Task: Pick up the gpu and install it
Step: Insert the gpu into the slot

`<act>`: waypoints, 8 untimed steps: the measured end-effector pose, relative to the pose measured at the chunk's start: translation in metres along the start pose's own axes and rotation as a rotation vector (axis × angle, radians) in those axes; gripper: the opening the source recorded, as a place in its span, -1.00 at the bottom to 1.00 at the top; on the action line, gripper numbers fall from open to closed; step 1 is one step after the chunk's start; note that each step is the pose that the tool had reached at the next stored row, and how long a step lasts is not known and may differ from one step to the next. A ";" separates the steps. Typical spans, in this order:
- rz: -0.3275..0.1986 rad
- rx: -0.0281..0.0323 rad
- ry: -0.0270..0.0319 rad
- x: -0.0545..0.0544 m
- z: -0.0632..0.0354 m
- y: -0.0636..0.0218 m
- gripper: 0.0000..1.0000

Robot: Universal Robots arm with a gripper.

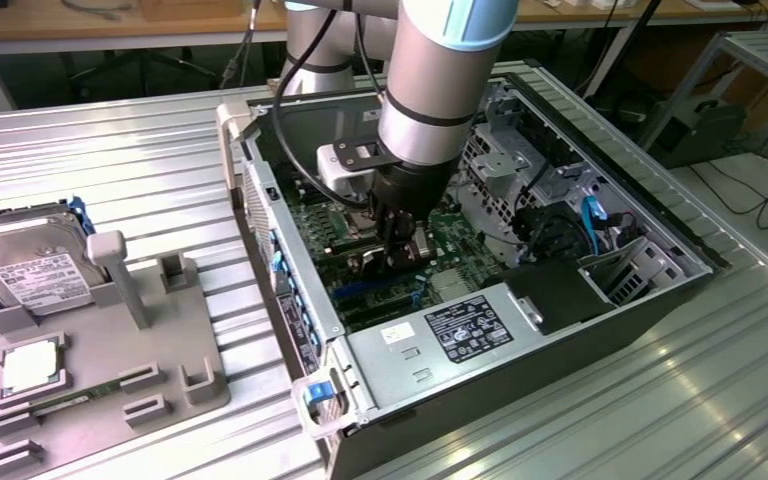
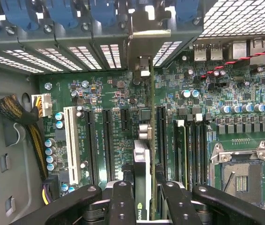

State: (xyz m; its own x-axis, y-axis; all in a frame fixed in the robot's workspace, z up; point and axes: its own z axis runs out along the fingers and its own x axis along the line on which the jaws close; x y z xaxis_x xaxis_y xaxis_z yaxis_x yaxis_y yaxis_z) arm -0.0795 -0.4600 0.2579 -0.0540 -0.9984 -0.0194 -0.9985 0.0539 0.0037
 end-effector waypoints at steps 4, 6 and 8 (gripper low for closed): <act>-0.005 -0.0011 -0.0001 0.000 0.0001 0.0000 -0.47; -0.008 -0.0020 0.0001 0.000 0.0000 0.0000 -0.47; -0.009 -0.0030 0.0002 0.000 -0.0002 0.0000 -0.47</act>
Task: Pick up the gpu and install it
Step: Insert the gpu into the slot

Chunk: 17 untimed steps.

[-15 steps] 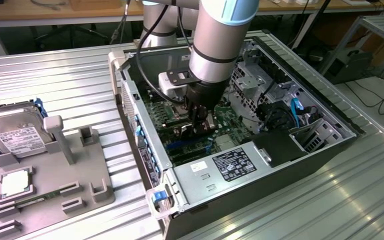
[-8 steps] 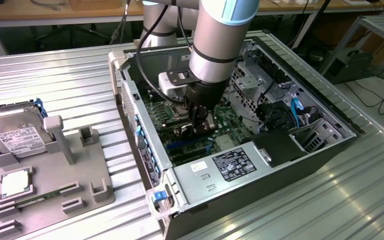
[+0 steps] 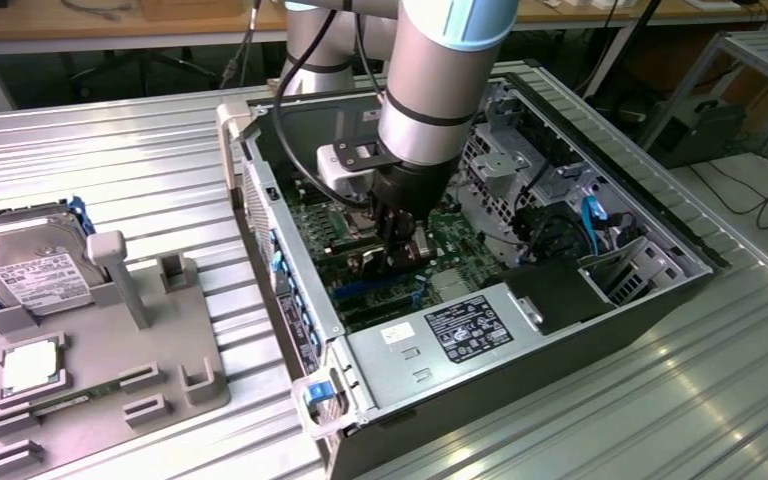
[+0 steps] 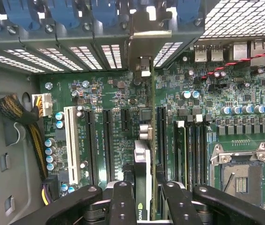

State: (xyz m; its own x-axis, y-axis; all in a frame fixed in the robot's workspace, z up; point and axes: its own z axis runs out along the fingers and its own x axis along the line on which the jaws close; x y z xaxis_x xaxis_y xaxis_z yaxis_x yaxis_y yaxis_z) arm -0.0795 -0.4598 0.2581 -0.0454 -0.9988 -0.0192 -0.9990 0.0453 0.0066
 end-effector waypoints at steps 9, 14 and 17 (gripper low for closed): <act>-0.001 -0.0115 0.0004 0.000 -0.0029 -0.0001 -0.47; -0.003 -0.0200 0.0010 0.000 -0.0030 0.0001 -0.47; -0.003 -0.0200 0.0009 0.000 -0.0030 0.0000 -0.47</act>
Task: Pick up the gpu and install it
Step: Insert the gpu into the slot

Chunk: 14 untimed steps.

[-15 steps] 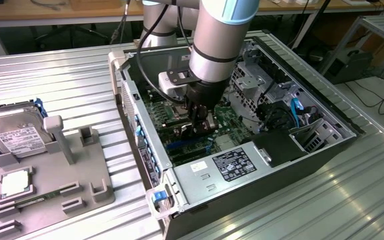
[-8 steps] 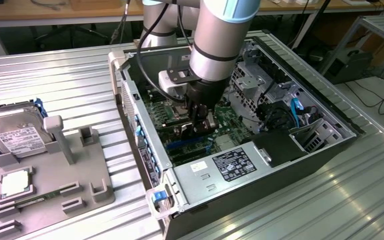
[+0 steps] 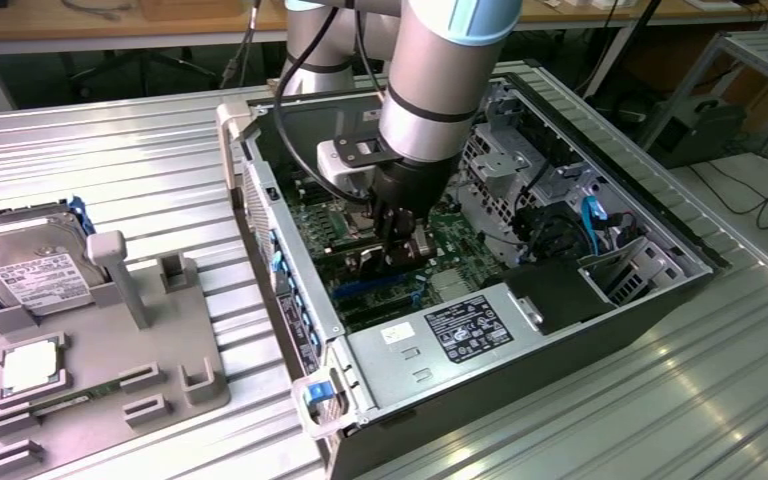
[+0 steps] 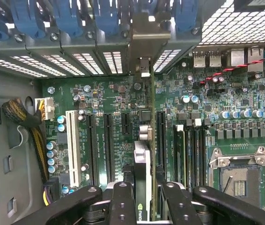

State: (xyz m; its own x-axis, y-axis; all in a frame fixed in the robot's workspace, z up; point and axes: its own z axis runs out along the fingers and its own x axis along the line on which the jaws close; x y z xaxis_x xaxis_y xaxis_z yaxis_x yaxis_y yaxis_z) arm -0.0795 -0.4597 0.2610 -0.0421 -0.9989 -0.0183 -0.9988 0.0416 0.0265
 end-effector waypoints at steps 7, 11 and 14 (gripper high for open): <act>-0.011 -0.0002 0.0002 0.000 -0.0001 -0.0057 -0.47; -0.025 -0.0004 0.0007 -0.001 -0.0001 -0.0062 -0.47; -0.045 -0.0008 0.0011 -0.001 -0.0001 -0.0062 -0.47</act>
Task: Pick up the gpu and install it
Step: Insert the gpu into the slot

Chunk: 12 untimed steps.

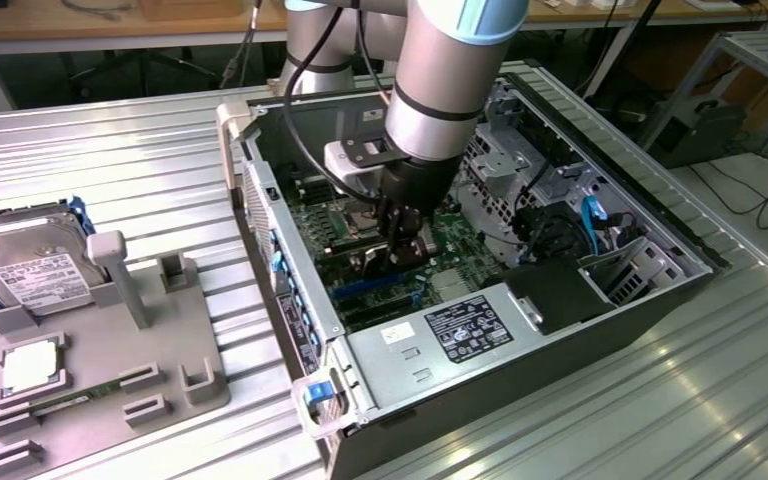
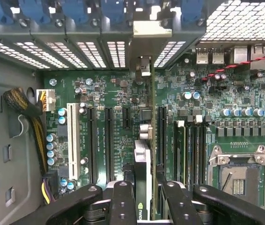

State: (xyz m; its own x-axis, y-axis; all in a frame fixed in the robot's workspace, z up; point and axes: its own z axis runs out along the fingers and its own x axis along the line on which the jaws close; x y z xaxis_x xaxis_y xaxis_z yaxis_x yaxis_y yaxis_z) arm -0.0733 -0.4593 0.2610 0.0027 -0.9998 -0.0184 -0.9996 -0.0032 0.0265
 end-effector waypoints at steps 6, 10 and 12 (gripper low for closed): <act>0.000 0.0000 0.0001 0.000 0.0000 0.0003 -0.47; 0.002 0.0001 0.0000 0.000 0.0001 0.0030 -0.47; 0.003 0.0000 0.0000 0.000 0.0001 0.0031 -0.47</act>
State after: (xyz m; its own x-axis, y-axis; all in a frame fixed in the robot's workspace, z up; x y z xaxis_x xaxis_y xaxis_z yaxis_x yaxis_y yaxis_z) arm -0.0764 -0.4592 0.2610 -0.0001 -0.9998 -0.0183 -0.9996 -0.0004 0.0265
